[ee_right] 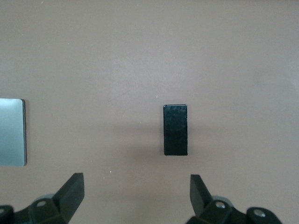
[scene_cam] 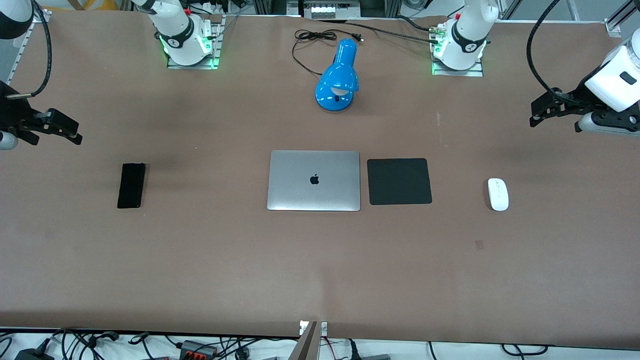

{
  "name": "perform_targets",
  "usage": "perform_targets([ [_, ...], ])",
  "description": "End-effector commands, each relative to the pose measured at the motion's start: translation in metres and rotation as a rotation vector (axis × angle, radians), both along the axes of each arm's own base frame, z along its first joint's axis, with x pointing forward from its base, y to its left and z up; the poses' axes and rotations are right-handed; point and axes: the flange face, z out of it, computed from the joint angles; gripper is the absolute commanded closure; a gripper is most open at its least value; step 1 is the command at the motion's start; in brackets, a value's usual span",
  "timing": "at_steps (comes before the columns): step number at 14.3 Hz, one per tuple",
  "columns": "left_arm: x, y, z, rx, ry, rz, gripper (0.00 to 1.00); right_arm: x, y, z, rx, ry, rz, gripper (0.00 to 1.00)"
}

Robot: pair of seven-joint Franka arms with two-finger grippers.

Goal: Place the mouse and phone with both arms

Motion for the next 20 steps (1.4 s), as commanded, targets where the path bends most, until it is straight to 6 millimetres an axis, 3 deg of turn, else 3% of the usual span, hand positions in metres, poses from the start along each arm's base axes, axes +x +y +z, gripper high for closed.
perform_targets([
  [1, 0.003, 0.000, 0.006, 0.011, 0.004, 0.005, 0.00, -0.001, 0.000, 0.005, 0.002, 0.012, -0.010, 0.00],
  [4, 0.003, -0.002, 0.006, 0.011, 0.004, 0.002, 0.00, 0.001, -0.001, 0.005, 0.001, 0.006, 0.002, 0.00],
  [6, 0.003, 0.000, 0.006, 0.011, 0.004, 0.005, 0.00, 0.010, 0.003, -0.019, 0.003, 0.053, 0.010, 0.00],
  [8, 0.004, 0.004, 0.004, 0.009, 0.008, 0.005, 0.00, 0.010, 0.003, -0.025, 0.002, 0.069, -0.003, 0.00],
  [10, 0.014, 0.008, -0.035, 0.012, 0.129, 0.011, 0.00, 0.012, 0.002, -0.034, 0.004, 0.090, -0.008, 0.00],
  [12, 0.007, 0.013, -0.060, 0.004, 0.278, 0.017, 0.00, 0.020, 0.000, -0.058, -0.007, 0.126, -0.007, 0.00],
  [15, 0.030, 0.022, -0.155, 0.012, 0.447, 0.030, 0.00, 0.035, -0.007, -0.103, -0.058, 0.165, 0.001, 0.00],
  [16, 0.044, 0.027, -0.177, 0.010, 0.411, 0.038, 0.00, 0.040, -0.010, -0.121, -0.070, 0.163, 0.004, 0.00],
  [18, 0.075, 0.056, -0.224, 0.001, 0.316, 0.090, 0.00, 0.046, -0.022, -0.162, -0.071, 0.171, -0.007, 0.00],
  [20, 0.088, 0.090, -0.272, 0.005, 0.254, 0.129, 0.00, 0.050, -0.038, -0.209, -0.067, 0.187, -0.028, 0.00],
])
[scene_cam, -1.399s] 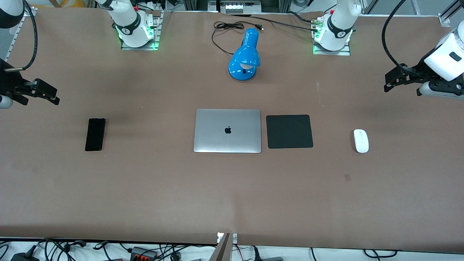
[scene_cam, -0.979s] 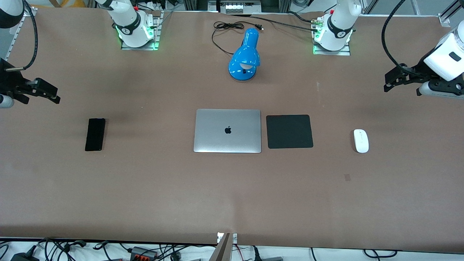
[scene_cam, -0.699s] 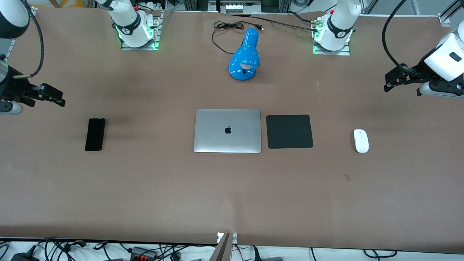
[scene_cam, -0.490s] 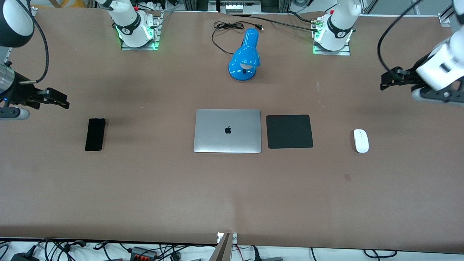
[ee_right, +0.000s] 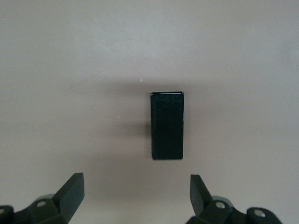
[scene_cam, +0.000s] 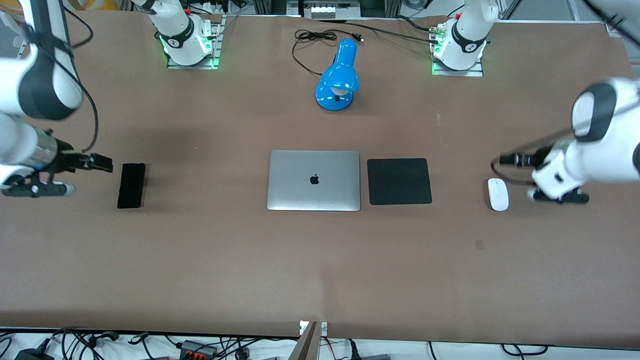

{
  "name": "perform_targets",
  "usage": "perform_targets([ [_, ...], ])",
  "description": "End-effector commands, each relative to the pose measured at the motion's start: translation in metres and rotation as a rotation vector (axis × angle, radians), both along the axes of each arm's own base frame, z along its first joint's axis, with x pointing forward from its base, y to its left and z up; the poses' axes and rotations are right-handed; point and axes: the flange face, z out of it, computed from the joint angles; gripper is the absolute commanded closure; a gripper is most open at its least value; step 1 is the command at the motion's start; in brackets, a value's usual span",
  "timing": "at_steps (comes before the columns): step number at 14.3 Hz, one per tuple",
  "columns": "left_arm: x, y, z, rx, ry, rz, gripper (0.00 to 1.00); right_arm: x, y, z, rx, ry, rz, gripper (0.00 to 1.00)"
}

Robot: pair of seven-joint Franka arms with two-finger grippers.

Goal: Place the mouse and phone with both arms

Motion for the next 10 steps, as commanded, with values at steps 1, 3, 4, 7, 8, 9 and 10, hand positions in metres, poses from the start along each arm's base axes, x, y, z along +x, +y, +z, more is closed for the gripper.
perform_targets([
  [1, 0.007, 0.048, -0.052, 0.044, -0.071, 0.021, 0.00, 0.005, -0.020, -0.057, -0.011, 0.012, -0.027, 0.00],
  [3, -0.019, 0.048, -0.096, 0.052, -0.132, 0.013, 0.00, 0.010, -0.033, -0.097, -0.009, 0.011, -0.038, 0.00],
  [4, -0.031, 0.045, -0.120, 0.055, -0.190, 0.008, 0.00, 0.013, -0.036, -0.116, -0.006, 0.006, -0.043, 0.00],
  [7, -0.047, 0.038, -0.156, 0.059, -0.304, -0.003, 0.00, 0.017, -0.038, -0.162, -0.003, 0.000, -0.038, 0.00],
  [8, -0.048, 0.038, -0.160, 0.058, -0.300, -0.003, 0.00, 0.016, -0.040, -0.176, -0.003, -0.005, -0.040, 0.00],
  [9, -0.049, 0.039, -0.165, 0.057, -0.295, -0.001, 0.00, 0.010, -0.047, -0.188, -0.001, -0.008, -0.048, 0.00],
  [10, -0.050, 0.040, -0.170, 0.056, -0.288, 0.000, 0.00, 0.002, -0.053, -0.198, 0.001, -0.006, -0.058, 0.00],
])
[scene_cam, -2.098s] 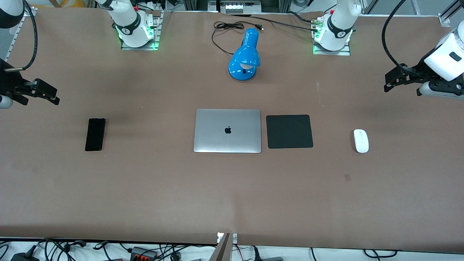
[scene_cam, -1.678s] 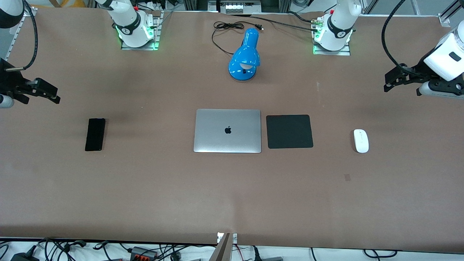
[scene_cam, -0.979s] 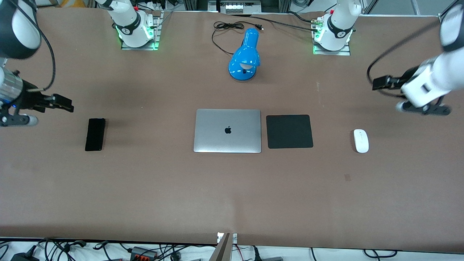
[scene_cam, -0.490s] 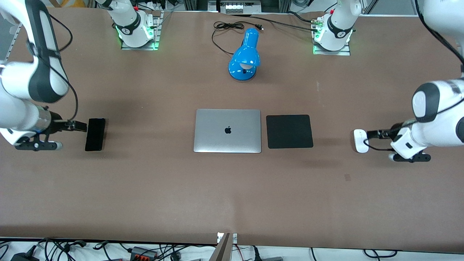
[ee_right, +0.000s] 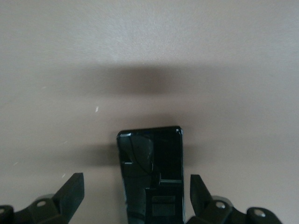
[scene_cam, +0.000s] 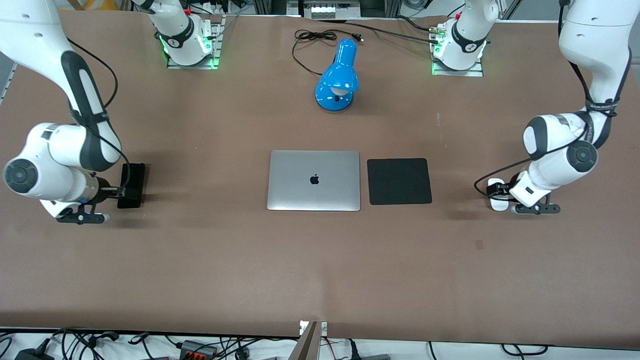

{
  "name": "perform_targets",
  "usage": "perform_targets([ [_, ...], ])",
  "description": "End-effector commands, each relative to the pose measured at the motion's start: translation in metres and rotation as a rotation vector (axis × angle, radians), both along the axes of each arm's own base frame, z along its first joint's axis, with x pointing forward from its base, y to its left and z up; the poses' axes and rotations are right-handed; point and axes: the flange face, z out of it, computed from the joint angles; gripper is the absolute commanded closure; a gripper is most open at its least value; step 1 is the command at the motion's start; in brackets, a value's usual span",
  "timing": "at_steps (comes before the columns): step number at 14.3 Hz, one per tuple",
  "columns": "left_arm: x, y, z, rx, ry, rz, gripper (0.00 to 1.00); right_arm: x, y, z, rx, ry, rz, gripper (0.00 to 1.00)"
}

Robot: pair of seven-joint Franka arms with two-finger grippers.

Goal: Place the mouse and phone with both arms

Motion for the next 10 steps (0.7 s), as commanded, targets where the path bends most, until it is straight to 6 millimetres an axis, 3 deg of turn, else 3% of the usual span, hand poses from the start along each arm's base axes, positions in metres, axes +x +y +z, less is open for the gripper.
perform_targets([
  [1, -0.004, 0.002, 0.001, 0.009, -0.006, -0.017, 0.00, -0.020, -0.016, -0.023, 0.002, -0.006, -0.022, 0.00],
  [4, -0.009, 0.001, -0.019, 0.003, 0.027, -0.018, 0.00, -0.035, -0.029, -0.035, 0.007, 0.009, -0.048, 0.00],
  [6, -0.010, 0.000, -0.022, 0.001, 0.032, -0.018, 0.02, -0.035, -0.023, -0.036, 0.008, 0.015, -0.048, 0.00],
  [7, -0.010, 0.001, -0.022, 0.002, 0.033, -0.016, 0.14, -0.035, -0.021, -0.038, 0.011, 0.017, -0.047, 0.00],
  [9, -0.009, 0.001, -0.021, 0.002, 0.032, -0.018, 0.49, -0.035, -0.018, -0.038, 0.015, 0.018, -0.046, 0.00],
  [10, -0.009, 0.000, -0.018, 0.002, 0.032, -0.020, 0.61, -0.035, -0.016, -0.038, 0.019, 0.017, -0.048, 0.00],
])
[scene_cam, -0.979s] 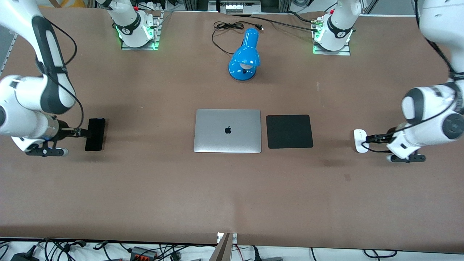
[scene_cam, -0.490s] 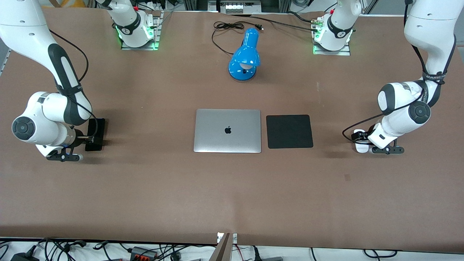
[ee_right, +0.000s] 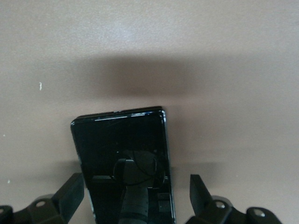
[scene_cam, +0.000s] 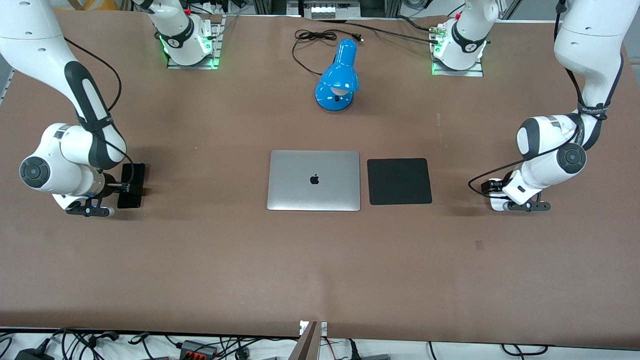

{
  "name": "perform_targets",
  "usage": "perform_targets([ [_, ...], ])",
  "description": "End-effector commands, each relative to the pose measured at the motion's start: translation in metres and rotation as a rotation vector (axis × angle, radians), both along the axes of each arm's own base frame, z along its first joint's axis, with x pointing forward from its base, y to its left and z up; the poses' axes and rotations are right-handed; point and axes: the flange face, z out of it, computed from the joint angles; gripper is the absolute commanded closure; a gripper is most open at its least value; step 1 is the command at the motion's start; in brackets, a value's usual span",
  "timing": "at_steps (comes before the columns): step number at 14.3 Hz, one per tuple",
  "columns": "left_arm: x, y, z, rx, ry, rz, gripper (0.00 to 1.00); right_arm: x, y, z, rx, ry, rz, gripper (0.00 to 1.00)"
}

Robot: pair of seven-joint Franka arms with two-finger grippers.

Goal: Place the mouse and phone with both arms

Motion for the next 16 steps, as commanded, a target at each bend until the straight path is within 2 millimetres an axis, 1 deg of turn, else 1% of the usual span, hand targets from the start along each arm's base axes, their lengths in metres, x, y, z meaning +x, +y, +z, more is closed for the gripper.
perform_targets([
  [1, 0.004, 0.000, 0.013, 0.009, -0.019, -0.027, 0.71, -0.005, 0.011, 0.003, 0.010, -0.003, -0.002, 0.00],
  [2, 0.006, -0.003, 0.023, 0.007, -0.024, -0.041, 0.75, -0.005, 0.014, 0.002, 0.015, 0.000, 0.003, 0.00],
  [3, 0.007, -0.007, 0.033, 0.002, 0.006, -0.057, 0.76, -0.010, 0.012, -0.002, 0.017, 0.012, -0.001, 0.00],
  [4, 0.012, -0.016, 0.049, -0.002, 0.028, -0.073, 0.77, -0.013, 0.011, -0.005, 0.018, 0.019, -0.004, 0.00],
  [5, 0.021, -0.041, 0.068, -0.016, 0.052, -0.104, 0.77, -0.015, 0.010, -0.006, 0.019, 0.023, -0.005, 0.00],
  [6, 0.028, -0.072, 0.084, -0.035, 0.076, -0.139, 0.77, -0.015, 0.010, -0.007, 0.019, 0.024, -0.005, 0.00],
  [7, 0.030, -0.105, 0.095, -0.051, 0.102, -0.158, 0.77, -0.015, 0.010, -0.007, 0.019, 0.024, -0.005, 0.00],
  [8, 0.030, -0.128, 0.097, -0.059, 0.107, -0.156, 0.77, -0.015, 0.011, -0.007, 0.019, 0.026, -0.001, 0.00],
  [9, 0.027, -0.158, 0.096, -0.069, 0.108, -0.150, 0.77, -0.016, 0.011, -0.007, 0.020, 0.029, -0.001, 0.00],
  [10, 0.023, -0.184, 0.092, -0.074, 0.109, -0.130, 0.77, -0.016, 0.010, -0.007, 0.020, 0.036, -0.003, 0.14],
  [11, 0.020, -0.207, 0.086, -0.073, 0.099, -0.095, 0.77, -0.017, 0.011, -0.007, 0.021, 0.041, 0.000, 0.40],
  [12, 0.013, -0.238, 0.074, -0.066, 0.096, -0.063, 0.76, -0.017, 0.012, -0.006, 0.021, 0.041, 0.004, 0.59],
  [13, 0.008, -0.259, 0.063, -0.065, 0.086, -0.041, 0.76, -0.017, 0.013, -0.005, 0.023, 0.050, 0.010, 0.76],
  [14, 0.007, -0.266, 0.054, -0.063, 0.080, -0.020, 0.76, -0.017, 0.014, -0.005, 0.024, 0.058, 0.012, 0.83],
  [15, 0.004, -0.271, 0.041, -0.058, 0.086, 0.015, 0.74, -0.016, 0.015, -0.001, 0.025, 0.058, 0.015, 0.86],
  [16, 0.001, -0.272, 0.033, -0.057, 0.091, 0.044, 0.74, -0.016, 0.016, 0.000, 0.024, 0.058, 0.016, 0.88],
])
